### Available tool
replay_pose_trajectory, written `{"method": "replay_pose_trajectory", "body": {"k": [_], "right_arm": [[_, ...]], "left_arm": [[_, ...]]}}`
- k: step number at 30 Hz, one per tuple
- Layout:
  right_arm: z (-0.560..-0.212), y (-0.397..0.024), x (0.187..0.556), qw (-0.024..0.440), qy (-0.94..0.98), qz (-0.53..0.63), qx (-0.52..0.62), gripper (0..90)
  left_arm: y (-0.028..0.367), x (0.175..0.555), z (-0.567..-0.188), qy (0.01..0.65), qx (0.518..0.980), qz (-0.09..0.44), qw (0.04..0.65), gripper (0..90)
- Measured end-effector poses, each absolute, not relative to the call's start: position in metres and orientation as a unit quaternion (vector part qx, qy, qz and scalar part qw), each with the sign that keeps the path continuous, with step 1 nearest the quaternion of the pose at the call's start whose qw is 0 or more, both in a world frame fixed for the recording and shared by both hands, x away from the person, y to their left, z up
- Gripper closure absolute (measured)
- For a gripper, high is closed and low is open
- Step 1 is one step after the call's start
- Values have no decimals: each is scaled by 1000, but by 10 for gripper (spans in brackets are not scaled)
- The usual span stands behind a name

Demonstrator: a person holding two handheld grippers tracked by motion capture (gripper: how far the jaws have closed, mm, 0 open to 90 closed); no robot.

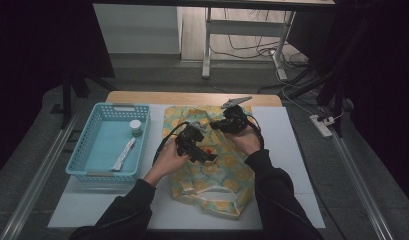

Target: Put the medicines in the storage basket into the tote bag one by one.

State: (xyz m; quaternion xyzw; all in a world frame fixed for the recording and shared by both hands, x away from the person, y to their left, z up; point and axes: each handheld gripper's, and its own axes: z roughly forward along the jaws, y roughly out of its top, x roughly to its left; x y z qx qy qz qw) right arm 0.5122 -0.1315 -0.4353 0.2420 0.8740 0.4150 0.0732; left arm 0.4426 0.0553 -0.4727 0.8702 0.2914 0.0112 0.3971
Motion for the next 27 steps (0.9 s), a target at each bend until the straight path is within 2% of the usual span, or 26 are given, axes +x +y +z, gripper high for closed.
{"method": "replay_pose_trajectory", "body": {"k": [16, 27], "right_arm": [[-433, -132, 506, 74, 873, 422, 235, 897], [-434, -131, 503, 72, 874, 421, 231, 896]], "left_arm": [[91, 426, -456, 284, 860, -20, 424, 28], [123, 417, -450, 299, 852, 10, 429, 5]]}}
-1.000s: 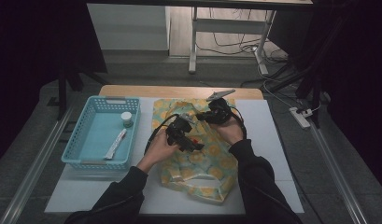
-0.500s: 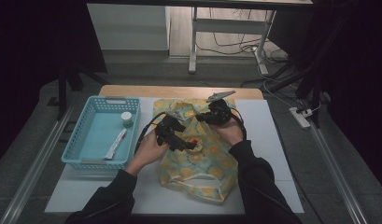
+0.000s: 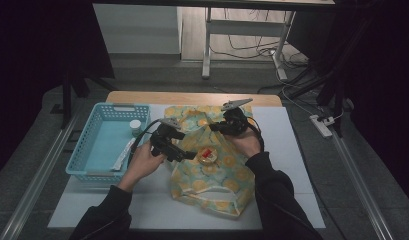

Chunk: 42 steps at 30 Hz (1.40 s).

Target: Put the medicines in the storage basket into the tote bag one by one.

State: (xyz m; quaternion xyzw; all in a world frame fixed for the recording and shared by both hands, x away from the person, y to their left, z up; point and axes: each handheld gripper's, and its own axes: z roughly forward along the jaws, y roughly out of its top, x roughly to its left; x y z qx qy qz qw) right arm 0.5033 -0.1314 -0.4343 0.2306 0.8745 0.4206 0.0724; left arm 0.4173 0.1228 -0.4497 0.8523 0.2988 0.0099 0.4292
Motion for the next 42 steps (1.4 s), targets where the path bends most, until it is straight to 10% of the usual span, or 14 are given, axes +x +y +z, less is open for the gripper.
{"method": "replay_pose_trajectory", "body": {"k": [42], "right_arm": [[-437, -130, 501, 79, 880, 409, 228, 896]], "left_arm": [[263, 399, -464, 457, 805, 111, 362, 0]]}}
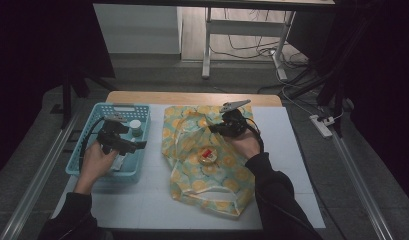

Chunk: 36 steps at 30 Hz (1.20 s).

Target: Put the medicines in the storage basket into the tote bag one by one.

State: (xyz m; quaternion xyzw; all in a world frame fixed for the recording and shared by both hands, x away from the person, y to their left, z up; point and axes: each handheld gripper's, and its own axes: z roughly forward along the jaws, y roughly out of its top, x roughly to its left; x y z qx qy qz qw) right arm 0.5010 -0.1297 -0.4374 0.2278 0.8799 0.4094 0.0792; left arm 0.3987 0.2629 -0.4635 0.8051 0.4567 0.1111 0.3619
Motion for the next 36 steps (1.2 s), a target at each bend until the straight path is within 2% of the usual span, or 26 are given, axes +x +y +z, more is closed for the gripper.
{"method": "replay_pose_trajectory", "body": {"k": [9, 25, 32, 36], "right_arm": [[-438, -129, 501, 79, 880, 409, 227, 896], [-438, -129, 500, 77, 881, 410, 225, 896], [-439, -127, 499, 77, 881, 409, 224, 896], [-441, -127, 499, 75, 882, 408, 225, 895]], "left_arm": [[279, 404, -477, 502, 795, 127, 316, 8], [278, 424, -503, 540, 806, 95, 224, 5], [275, 426, -511, 549, 812, 89, 176, 90], [274, 427, -513, 552, 813, 86, 162, 177]]}}
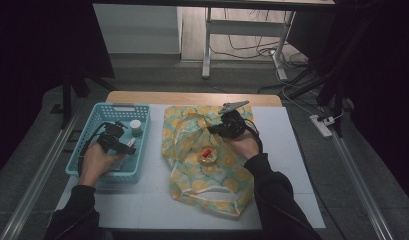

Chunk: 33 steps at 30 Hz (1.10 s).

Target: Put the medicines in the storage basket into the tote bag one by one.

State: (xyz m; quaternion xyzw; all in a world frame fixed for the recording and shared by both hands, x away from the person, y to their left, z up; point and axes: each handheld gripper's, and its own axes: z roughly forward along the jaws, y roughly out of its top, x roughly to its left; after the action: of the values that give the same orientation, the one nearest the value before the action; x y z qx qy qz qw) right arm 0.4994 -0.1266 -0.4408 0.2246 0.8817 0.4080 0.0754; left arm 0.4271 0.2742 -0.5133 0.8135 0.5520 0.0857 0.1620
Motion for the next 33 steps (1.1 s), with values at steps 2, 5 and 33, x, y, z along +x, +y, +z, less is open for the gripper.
{"method": "replay_pose_trajectory", "body": {"k": [2, 5, 33], "right_arm": [[-441, -126, 499, 75, 882, 408, 225, 896], [-441, -126, 499, 75, 882, 408, 225, 896], [-438, -128, 499, 78, 880, 411, 225, 896]], "left_arm": [[274, 427, -514, 552, 815, 82, 158, 238], [273, 427, -515, 549, 819, 80, 147, 306], [274, 428, -513, 558, 812, 45, 164, 725]]}}
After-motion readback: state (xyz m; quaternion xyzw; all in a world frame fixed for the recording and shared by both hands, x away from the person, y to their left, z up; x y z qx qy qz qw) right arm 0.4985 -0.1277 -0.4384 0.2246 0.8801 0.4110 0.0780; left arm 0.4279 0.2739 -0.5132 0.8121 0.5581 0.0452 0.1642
